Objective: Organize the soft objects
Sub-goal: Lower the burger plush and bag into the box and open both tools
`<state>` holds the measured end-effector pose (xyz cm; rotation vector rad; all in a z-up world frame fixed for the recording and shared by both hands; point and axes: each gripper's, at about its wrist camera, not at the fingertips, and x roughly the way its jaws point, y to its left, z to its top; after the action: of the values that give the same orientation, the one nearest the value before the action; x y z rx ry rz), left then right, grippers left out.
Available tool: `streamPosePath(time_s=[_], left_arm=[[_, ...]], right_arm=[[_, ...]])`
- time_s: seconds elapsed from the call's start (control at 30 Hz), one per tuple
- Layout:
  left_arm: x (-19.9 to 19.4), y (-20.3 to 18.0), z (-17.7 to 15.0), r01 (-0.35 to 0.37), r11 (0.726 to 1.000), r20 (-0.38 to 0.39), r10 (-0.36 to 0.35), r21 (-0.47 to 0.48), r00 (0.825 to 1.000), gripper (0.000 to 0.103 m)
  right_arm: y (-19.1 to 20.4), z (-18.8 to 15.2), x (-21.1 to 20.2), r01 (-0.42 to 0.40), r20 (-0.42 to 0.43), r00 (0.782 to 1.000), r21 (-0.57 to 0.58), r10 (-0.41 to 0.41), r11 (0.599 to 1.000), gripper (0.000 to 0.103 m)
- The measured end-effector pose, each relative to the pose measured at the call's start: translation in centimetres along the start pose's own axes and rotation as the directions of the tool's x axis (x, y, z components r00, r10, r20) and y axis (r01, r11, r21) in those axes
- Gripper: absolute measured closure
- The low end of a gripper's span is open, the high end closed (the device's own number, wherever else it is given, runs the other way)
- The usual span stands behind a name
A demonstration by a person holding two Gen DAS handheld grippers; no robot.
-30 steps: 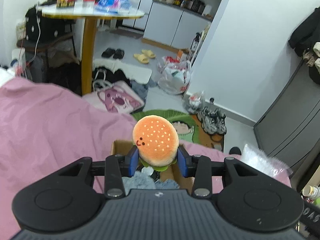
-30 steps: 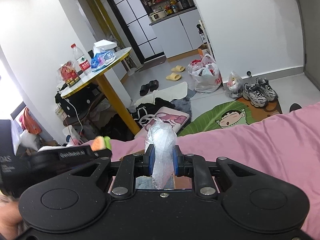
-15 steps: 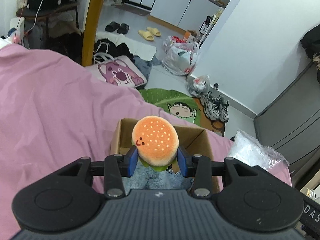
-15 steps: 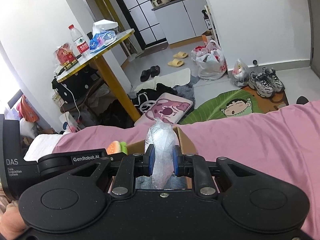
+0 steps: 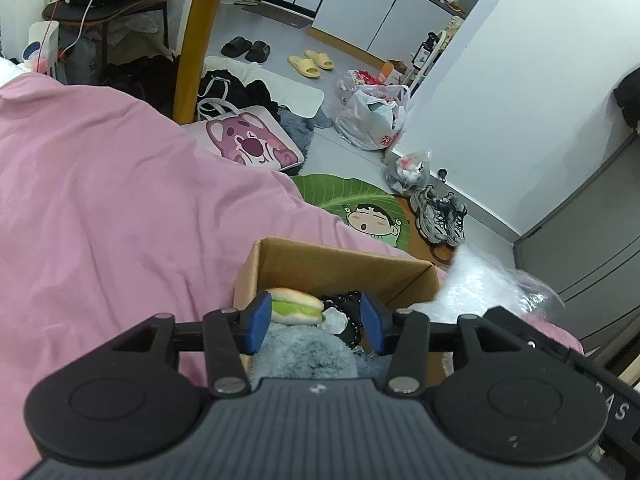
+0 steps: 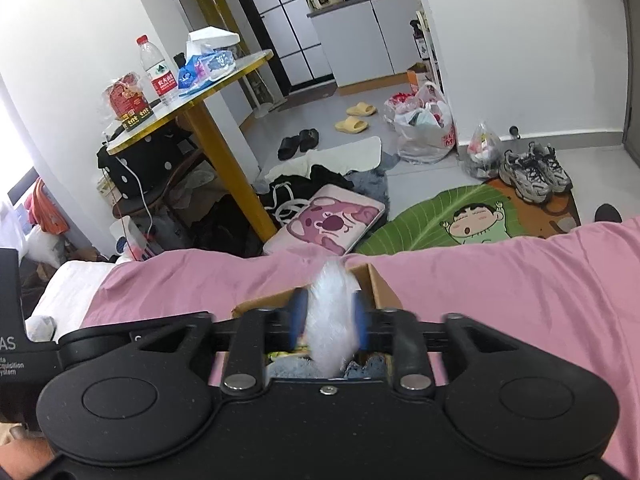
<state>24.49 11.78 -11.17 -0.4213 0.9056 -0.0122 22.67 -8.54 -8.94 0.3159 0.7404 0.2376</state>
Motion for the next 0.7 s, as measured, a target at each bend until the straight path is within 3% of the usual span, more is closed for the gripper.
streamPosePath(time_s=[0.1,0.47,0.7], left_arm=[[-0.3,-0.1,0.0,-0.006,1.0,0.006,0.006,0.002,1.0,0.055],[-1.7,-1.4,-0.4,-0.073,0.996,0.01,0.072,0.052,0.997,0.024],[-3.9,-3.1,-1.1,-0.087,0.992,0.024,0.085,0.09,0.996,0.018]], right_arm=[[-0.3,0.0,-0.8,0.009,0.01,1.0,0.007,-0.009,1.0,0.057],[-2.1,-0.4,-3.4,0.016,-0.005,1.0,0.051,-0.016,0.999,0.049],[-3.0,-0.4,-5.4,0.002,-0.002,1.0,0.05,-0.002,0.999,0.041]])
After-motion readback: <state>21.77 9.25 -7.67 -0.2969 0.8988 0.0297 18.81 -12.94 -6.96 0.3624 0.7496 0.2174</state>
